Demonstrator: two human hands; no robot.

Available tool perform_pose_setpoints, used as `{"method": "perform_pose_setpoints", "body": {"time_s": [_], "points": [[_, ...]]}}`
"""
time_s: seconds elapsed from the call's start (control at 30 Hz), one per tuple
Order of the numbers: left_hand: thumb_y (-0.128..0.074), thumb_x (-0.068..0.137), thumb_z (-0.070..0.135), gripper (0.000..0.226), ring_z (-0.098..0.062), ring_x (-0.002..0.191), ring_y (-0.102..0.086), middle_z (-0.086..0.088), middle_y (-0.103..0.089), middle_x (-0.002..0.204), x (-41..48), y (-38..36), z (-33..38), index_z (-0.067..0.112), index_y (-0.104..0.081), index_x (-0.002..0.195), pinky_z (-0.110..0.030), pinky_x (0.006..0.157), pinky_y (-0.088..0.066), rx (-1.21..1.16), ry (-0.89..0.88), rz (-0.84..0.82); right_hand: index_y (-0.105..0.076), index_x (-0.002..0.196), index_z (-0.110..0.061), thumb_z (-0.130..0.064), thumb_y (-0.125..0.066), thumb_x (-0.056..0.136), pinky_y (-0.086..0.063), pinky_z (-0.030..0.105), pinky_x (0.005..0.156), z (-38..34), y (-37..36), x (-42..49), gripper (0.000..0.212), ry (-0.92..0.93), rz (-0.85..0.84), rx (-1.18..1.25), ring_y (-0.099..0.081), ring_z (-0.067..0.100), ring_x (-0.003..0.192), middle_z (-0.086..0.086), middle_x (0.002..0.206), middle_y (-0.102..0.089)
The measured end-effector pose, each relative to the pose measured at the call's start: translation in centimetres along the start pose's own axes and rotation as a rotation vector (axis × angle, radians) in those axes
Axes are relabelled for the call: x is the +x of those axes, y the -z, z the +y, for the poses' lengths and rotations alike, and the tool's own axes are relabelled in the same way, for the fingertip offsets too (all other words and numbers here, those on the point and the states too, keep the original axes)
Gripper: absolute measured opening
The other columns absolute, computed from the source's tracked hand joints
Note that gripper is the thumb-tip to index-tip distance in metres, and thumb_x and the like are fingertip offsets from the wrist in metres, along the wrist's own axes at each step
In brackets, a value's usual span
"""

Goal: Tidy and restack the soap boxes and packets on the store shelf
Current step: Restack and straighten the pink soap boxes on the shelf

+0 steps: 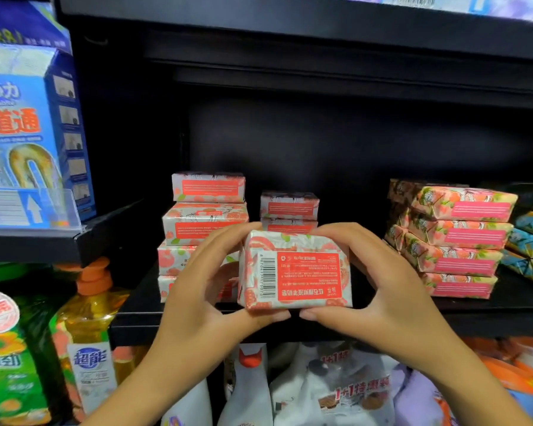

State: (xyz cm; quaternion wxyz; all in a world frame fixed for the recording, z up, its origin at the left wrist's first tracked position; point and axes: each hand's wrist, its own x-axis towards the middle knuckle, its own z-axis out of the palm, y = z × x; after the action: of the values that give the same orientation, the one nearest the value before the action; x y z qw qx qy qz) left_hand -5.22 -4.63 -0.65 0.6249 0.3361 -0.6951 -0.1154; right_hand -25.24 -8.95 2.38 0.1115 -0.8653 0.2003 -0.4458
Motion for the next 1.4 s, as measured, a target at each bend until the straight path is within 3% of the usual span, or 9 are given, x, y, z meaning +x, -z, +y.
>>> {"method": "perform_pose_setpoints", "body": {"time_s": [0.17,0.33,0.53,0.63,0.83,0.97,1.13,1.23,1.4], "points": [[-0.084,0.056,0.048,0.082,-0.010,0.118,-0.057,0.010,-0.058,0.129,0.1,-0.1,0.0,0.042,-0.049,0.130,-0.019,0.087,-0.050,-0.085,0.078,0.006,-0.052,0.117,-0.012,-0.034,-0.074,0.074,-0.038,0.017,0.096,-0.1,-0.7,0.1,0.053,0.175,0.167,-0.221,-0.049,0.009,0.116,-0.005,0.119,-0.052],[-0.081,0.056,0.038,0.048,-0.002,0.091,-0.068,0.015,-0.072,0.100,0.7,0.2,0.6,0.040,-0.068,0.102,-0.011,0.071,-0.052,-0.100,0.110,-0.019,-0.045,0.120,-0.012,-0.023,-0.077,0.076,-0.035,0.027,0.105,0.4,-1.5,0.0,0.056,0.321,0.197,-0.358,-0.042,0.018,0.126,0.002,0.126,-0.048],[-0.080,0.059,0.038,0.044,-0.006,0.097,-0.067,0.014,-0.070,0.101,0.4,1.0,0.2,0.037,-0.068,0.101,-0.015,0.078,-0.052,0.024,0.048,0.050,-0.049,0.129,-0.022,-0.039,-0.073,0.071,-0.040,0.017,0.098,0.3,-0.6,0.0,0.065,0.010,0.052,0.075,-0.046,0.009,0.124,-0.012,0.129,-0.050],[-0.079,0.061,0.037,0.046,-0.006,0.102,-0.064,0.016,-0.068,0.106,0.3,0.9,0.1,0.038,-0.065,0.104,-0.013,0.081,-0.050,0.053,0.016,0.062,-0.060,0.114,-0.018,-0.033,-0.069,0.075,-0.043,0.014,0.091,0.3,-1.0,0.1,0.042,0.101,0.092,-0.026,-0.055,0.002,0.111,-0.013,0.114,-0.061],[-0.084,0.044,0.061,0.079,-0.006,0.107,-0.062,0.016,-0.062,0.120,0.2,1.7,0.5,0.046,-0.057,0.117,-0.019,0.077,-0.054,-0.065,0.163,-0.017,-0.060,0.110,-0.007,-0.018,-0.062,0.084,-0.040,0.025,0.098,0.5,-2.1,-0.1,0.029,0.338,0.236,-0.255,-0.053,0.013,0.113,-0.001,0.114,-0.058],[-0.086,0.044,0.046,0.065,-0.007,0.098,-0.067,0.013,-0.068,0.108,0.2,2.2,0.7,0.040,-0.064,0.106,-0.019,0.072,-0.055,-0.022,0.130,0.090,-0.061,0.110,-0.003,-0.014,-0.065,0.083,-0.041,0.029,0.099,0.7,-3.1,0.1,0.029,0.393,0.263,-0.289,-0.053,0.017,0.115,0.008,0.113,-0.061],[-0.082,0.055,0.035,0.057,-0.013,0.103,-0.066,0.006,-0.068,0.109,1.4,3.3,1.3,0.028,-0.064,0.109,-0.022,0.076,-0.055,0.013,0.010,0.192,-0.057,0.117,-0.008,-0.025,-0.068,0.080,-0.038,0.024,0.102,0.5,-3.7,1.0,0.042,0.270,0.318,-0.208,-0.049,0.011,0.121,0.002,0.123,-0.056],[-0.079,0.061,0.036,0.052,-0.011,0.102,-0.066,0.008,-0.069,0.107,2.7,4.4,1.5,0.027,-0.062,0.109,-0.022,0.076,-0.056,-0.002,-0.021,0.251,-0.057,0.119,-0.015,-0.035,-0.065,0.079,-0.037,0.013,0.097,1.0,-3.6,0.6,0.046,0.098,0.291,-0.106,-0.051,0.004,0.117,-0.013,0.120,-0.056],[-0.078,0.064,0.045,0.053,-0.011,0.101,-0.065,0.004,-0.066,0.106,4.8,5.5,0.6,0.026,-0.059,0.109,-0.025,0.077,-0.056,0.174,0.003,0.318,-0.056,0.110,-0.039,-0.062,-0.058,0.074,-0.041,0.013,0.087,3.1,-4.4,-0.8,0.042,-0.144,-0.092,-0.098,-0.051,-0.005,0.109,-0.029,0.112,-0.051]]}}
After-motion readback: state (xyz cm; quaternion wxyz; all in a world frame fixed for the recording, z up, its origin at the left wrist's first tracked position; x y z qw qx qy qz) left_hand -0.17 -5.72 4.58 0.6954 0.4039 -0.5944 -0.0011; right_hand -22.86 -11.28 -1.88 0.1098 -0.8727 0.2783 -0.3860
